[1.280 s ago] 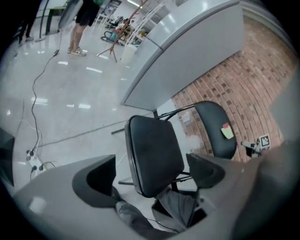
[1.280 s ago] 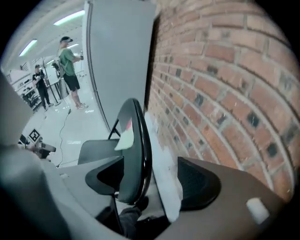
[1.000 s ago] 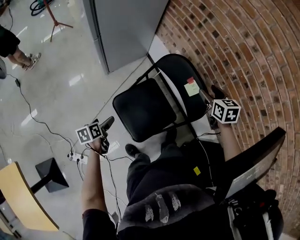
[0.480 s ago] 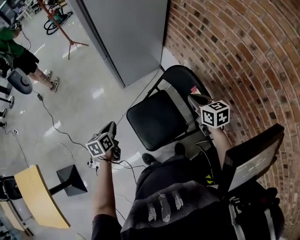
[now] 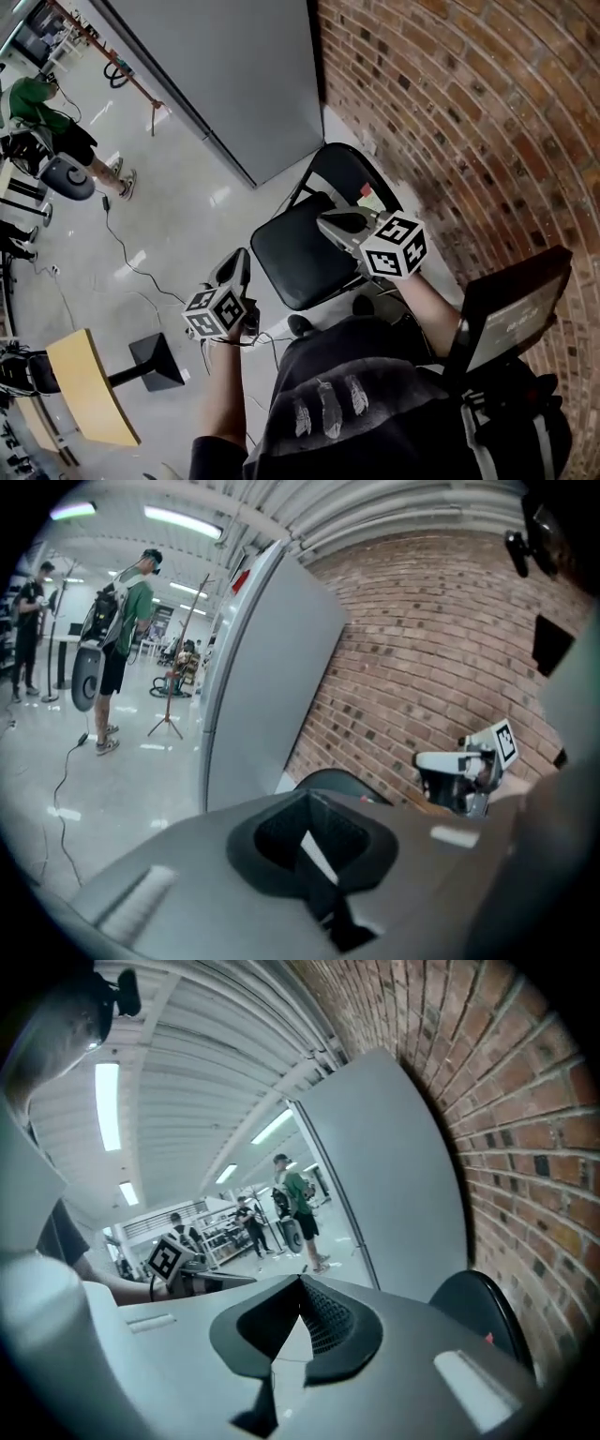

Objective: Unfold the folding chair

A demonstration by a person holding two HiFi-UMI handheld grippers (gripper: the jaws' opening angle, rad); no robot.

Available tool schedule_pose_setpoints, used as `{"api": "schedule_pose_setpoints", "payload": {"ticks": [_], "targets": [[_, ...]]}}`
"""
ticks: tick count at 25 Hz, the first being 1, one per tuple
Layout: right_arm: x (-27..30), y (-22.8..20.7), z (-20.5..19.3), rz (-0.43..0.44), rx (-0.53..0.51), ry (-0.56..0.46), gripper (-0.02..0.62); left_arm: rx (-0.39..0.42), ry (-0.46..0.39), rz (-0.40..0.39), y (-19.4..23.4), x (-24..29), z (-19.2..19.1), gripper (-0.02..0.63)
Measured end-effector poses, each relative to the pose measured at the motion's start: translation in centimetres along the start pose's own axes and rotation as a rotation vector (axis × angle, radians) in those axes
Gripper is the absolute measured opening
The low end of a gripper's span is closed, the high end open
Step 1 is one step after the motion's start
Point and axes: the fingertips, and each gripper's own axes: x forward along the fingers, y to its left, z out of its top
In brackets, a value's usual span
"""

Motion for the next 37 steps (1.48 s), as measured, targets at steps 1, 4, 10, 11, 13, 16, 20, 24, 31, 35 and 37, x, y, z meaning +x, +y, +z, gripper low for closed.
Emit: {"api": "schedule_pose_setpoints", "payload": {"ticks": [1, 4, 10, 11, 13, 16, 20, 24, 31, 35, 37], "targets": [[-0.3, 1.2, 0.6, 0.051, -0.024, -0.014, 0.001, 0.021, -0.034, -0.009, -1.8, -0.4, 1.0, 0.002], [-1.4, 4.0, 2.3, 0.181, -0.073, -0.069, 0.0, 0.09, -0.135, -0.012, -6.4, -2.0, 3.3, 0.002], [-2.6, 6.7, 4.9, 0.279, -0.11, -0.148, 0.001, 0.187, -0.289, 0.028, -10.8, -6.5, 7.1, 0.002], [-2.4, 7.2, 5.2, 0.279, -0.133, -0.151, 0.0, 0.203, -0.314, 0.039, -10.9, -7.6, 7.6, 0.002], [-2.1, 8.3, 5.6, 0.275, -0.188, -0.154, 0.0, 0.247, -0.371, 0.065, -10.8, -9.5, 8.3, 0.002], [-1.7, 9.8, 6.6, 0.261, -0.254, -0.169, 0.0, 0.301, -0.445, 0.096, -10.4, -11.6, 9.7, 0.002], [-0.4, 13.8, 7.3, 0.236, -0.31, -0.186, 0.0, 0.309, -0.502, 0.052, -9.5, -14.6, 10.9, 0.002], [2.9, 19.1, 7.9, 0.217, -0.375, -0.194, 0.0, 0.296, -0.532, 0.046, -6.1, -18.4, 11.2, 0.002], [6.3, 23.2, 7.4, 0.144, -0.374, -0.183, 0.0, 0.25, -0.484, -0.035, -1.6, -20.3, 9.5, 0.002], [6.7, 24.4, 5.9, 0.138, -0.375, -0.169, 0.0, 0.245, -0.483, -0.038, -0.9, -21.0, 8.4, 0.002], [6.5, 24.7, 5.4, 0.133, -0.384, -0.165, 0.0, 0.239, -0.48, -0.036, -0.9, -21.1, 7.9, 0.002]]}}
